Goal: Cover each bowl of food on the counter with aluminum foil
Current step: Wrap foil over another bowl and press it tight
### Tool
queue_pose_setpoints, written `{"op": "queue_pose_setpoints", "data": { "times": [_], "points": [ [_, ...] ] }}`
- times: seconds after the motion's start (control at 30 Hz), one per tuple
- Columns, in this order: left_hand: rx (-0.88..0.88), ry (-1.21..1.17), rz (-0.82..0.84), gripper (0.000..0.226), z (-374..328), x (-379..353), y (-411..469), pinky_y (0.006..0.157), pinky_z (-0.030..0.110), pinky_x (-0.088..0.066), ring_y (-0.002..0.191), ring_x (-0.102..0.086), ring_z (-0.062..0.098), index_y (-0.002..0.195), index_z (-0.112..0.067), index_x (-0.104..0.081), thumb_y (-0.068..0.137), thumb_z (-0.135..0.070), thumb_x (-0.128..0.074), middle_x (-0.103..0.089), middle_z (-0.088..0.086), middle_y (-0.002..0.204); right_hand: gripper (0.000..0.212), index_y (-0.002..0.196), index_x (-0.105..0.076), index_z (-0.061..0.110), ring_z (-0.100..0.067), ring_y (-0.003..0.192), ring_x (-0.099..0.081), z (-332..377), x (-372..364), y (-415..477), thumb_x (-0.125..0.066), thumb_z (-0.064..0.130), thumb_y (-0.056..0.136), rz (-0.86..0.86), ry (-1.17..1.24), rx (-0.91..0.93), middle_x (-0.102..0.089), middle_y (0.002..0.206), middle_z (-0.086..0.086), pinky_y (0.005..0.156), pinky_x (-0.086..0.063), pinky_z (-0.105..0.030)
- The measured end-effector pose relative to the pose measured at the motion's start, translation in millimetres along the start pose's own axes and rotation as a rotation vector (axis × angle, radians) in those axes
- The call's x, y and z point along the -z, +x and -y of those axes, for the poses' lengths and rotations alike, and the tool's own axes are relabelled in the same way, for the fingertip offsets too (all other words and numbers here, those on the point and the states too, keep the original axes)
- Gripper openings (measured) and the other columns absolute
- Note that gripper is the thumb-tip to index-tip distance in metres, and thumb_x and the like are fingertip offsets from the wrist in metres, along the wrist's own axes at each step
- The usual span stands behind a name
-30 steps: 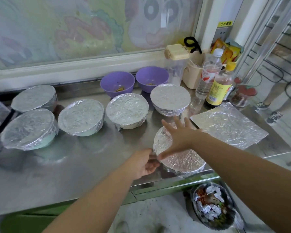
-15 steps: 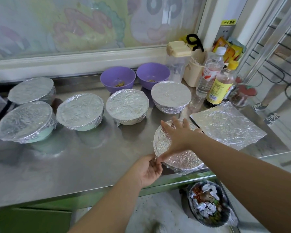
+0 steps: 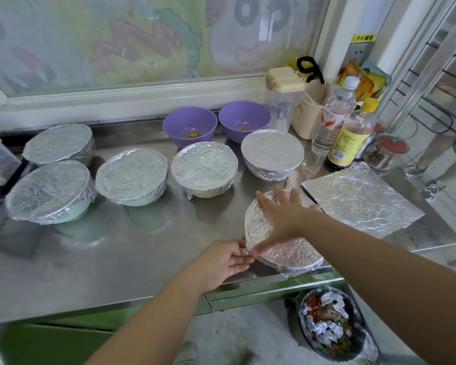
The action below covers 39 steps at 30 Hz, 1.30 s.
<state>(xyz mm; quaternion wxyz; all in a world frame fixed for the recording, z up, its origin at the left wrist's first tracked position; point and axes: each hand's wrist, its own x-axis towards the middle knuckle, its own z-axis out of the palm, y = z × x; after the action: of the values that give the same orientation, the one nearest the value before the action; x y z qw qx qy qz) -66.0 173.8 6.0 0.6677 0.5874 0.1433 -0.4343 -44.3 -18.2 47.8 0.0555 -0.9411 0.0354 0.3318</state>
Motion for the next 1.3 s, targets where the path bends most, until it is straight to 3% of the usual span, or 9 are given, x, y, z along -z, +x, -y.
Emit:
{"op": "queue_pose_setpoints", "data": {
  "times": [0.07, 0.17, 0.37, 0.5, 0.67, 0.87, 1.03, 1.2, 1.3],
  "points": [
    [-0.124, 0.34, 0.014, 0.018, -4, 4, -4, 0.089, 0.024, -0.053, 0.091, -0.065, 0.015, 0.104, -0.011, -0.065, 0.092, 0.0, -0.059, -0.07, 0.01, 0.102, 0.153, 0.15, 0.03, 0.047, -0.046, 0.146, 0.03, 0, 0, 0, -0.071, 0.092, 0.044, 0.001, -0.004, 0.002, 0.033, 0.163, -0.001, 0.103, -0.008, -0.088],
    [-0.335, 0.864, -0.071, 0.015, -8, 8, 1, 0.057, 0.01, -0.043, 0.068, -0.057, 0.002, 0.093, -0.026, -0.065, 0.084, -0.029, -0.076, -0.068, -0.006, 0.087, 0.153, 0.15, 0.029, 0.047, -0.045, 0.146, 0.031, 0, 0, 1, -0.071, 0.092, 0.044, -0.001, 0.003, 0.005, 0.033, 0.163, -0.001, 0.103, -0.007, -0.088],
    [-0.525, 1.192, -0.063, 0.022, -21, 11, 16, 0.072, 0.021, -0.042, 0.081, -0.057, 0.018, 0.08, -0.009, -0.063, 0.088, -0.028, -0.072, -0.058, 0.007, 0.097, 0.153, 0.15, 0.03, 0.046, -0.045, 0.145, 0.031, 0, 0, 0, -0.071, 0.091, 0.044, 0.001, 0.01, 0.01, 0.034, 0.163, -0.002, 0.101, -0.005, -0.089],
    [-0.373, 1.214, 0.045, 0.018, -37, 12, 24, 0.055, 0.009, -0.036, 0.061, -0.051, 0.0, 0.085, -0.013, -0.07, 0.086, -0.03, -0.075, -0.062, -0.008, 0.074, 0.154, 0.15, 0.03, 0.046, -0.046, 0.145, 0.031, 0, -1, 0, -0.072, 0.091, 0.044, -0.001, 0.015, 0.01, 0.033, 0.163, -0.002, 0.103, -0.007, -0.088],
    [-0.214, 1.102, 0.078, 0.009, -44, 9, 31, 0.056, 0.009, -0.039, 0.056, -0.054, -0.009, 0.079, -0.024, -0.069, 0.082, -0.022, -0.078, -0.064, -0.017, 0.065, 0.152, 0.151, 0.029, 0.046, -0.045, 0.146, 0.03, 1, 0, -2, -0.073, 0.089, 0.047, -0.007, 0.005, 0.003, 0.034, 0.163, -0.001, 0.101, -0.002, -0.089],
    [0.044, 0.591, 0.021, 0.018, -42, 5, 27, 0.069, 0.019, -0.05, 0.075, -0.069, 0.01, 0.089, -0.018, -0.059, 0.087, -0.003, -0.07, -0.071, 0.005, 0.08, 0.151, 0.15, 0.029, 0.047, -0.044, 0.147, 0.029, 2, -1, -3, -0.072, 0.091, 0.047, -0.013, -0.014, -0.007, 0.035, 0.162, -0.001, 0.1, 0.0, -0.089],
    [0.099, 0.158, -0.129, 0.016, -14, 0, 15, 0.058, 0.022, -0.054, 0.067, -0.067, 0.016, 0.1, -0.003, -0.058, 0.088, 0.001, -0.068, -0.07, 0.013, 0.081, 0.151, 0.15, 0.031, 0.046, -0.045, 0.146, 0.03, 2, -1, -2, -0.071, 0.091, 0.048, -0.007, -0.008, 0.0, 0.035, 0.162, -0.001, 0.1, -0.001, -0.089],
    [0.103, -0.289, -0.247, 0.006, 0, -21, 8, 0.077, 0.033, -0.058, 0.075, -0.067, 0.022, 0.09, 0.0, -0.06, 0.092, 0.006, -0.061, -0.071, 0.014, 0.075, 0.15, 0.15, 0.031, 0.046, -0.045, 0.147, 0.03, 2, 0, -3, -0.072, 0.09, 0.049, -0.007, -0.001, 0.001, 0.034, 0.163, -0.002, 0.104, -0.004, -0.087],
    [0.103, -0.373, -0.273, 0.008, -1, -29, 5, 0.073, 0.036, -0.06, 0.073, -0.068, 0.023, 0.098, 0.004, -0.062, 0.093, 0.007, -0.058, -0.071, 0.015, 0.075, 0.149, 0.15, 0.03, 0.046, -0.044, 0.148, 0.028, 2, 0, -5, -0.071, 0.091, 0.05, -0.016, -0.014, -0.006, 0.034, 0.163, -0.001, 0.104, -0.004, -0.087]
  ]
}}
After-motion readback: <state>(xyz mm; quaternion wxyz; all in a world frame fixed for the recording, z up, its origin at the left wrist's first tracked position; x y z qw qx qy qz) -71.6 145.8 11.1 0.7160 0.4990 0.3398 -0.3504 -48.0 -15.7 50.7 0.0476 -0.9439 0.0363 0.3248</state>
